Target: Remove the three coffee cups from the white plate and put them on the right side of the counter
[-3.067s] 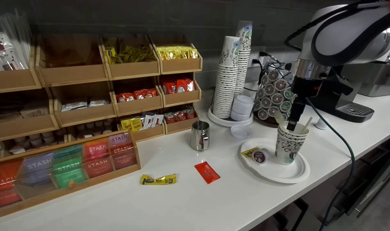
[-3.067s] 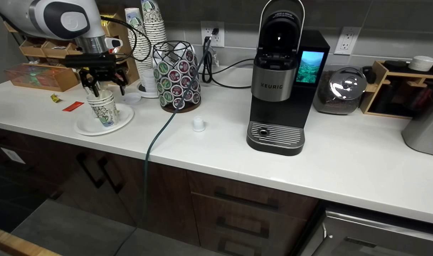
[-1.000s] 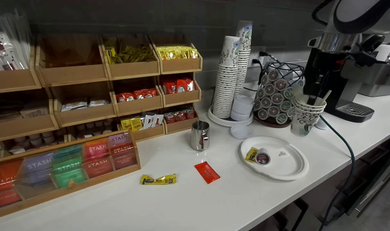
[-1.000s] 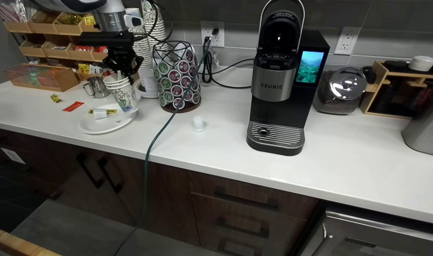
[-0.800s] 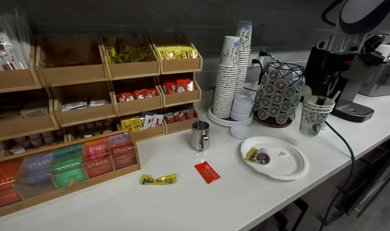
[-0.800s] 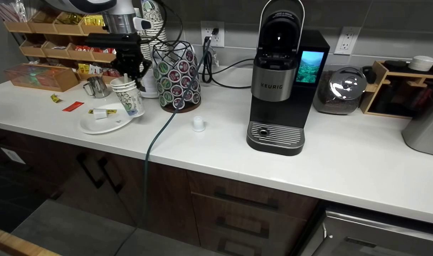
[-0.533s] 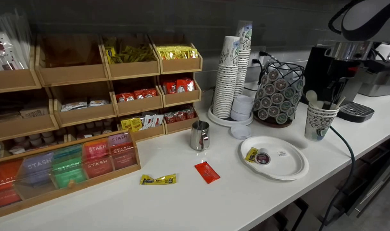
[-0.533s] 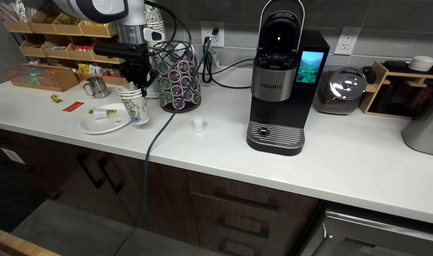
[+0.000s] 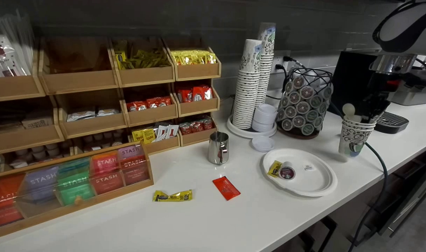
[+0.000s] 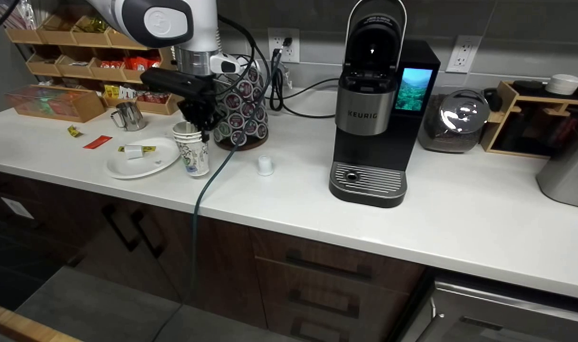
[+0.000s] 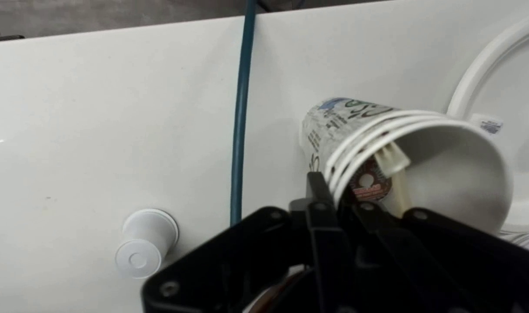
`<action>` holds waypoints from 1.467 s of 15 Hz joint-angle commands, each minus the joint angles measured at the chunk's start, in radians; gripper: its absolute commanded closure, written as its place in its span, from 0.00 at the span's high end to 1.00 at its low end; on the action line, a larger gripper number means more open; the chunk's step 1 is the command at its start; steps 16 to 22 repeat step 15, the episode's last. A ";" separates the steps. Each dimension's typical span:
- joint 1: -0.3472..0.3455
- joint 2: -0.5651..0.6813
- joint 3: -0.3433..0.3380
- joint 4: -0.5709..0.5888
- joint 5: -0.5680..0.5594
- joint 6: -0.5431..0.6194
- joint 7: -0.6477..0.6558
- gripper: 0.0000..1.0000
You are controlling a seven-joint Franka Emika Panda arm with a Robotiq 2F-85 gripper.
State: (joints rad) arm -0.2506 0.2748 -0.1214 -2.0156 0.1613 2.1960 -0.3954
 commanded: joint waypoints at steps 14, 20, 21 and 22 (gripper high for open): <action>-0.012 -0.162 -0.041 -0.026 0.022 0.015 -0.061 0.88; -0.014 -0.200 -0.052 -0.039 0.022 0.016 -0.071 0.95; -0.014 -0.200 -0.052 -0.039 0.022 0.016 -0.071 0.95; -0.014 -0.200 -0.052 -0.039 0.022 0.016 -0.071 0.95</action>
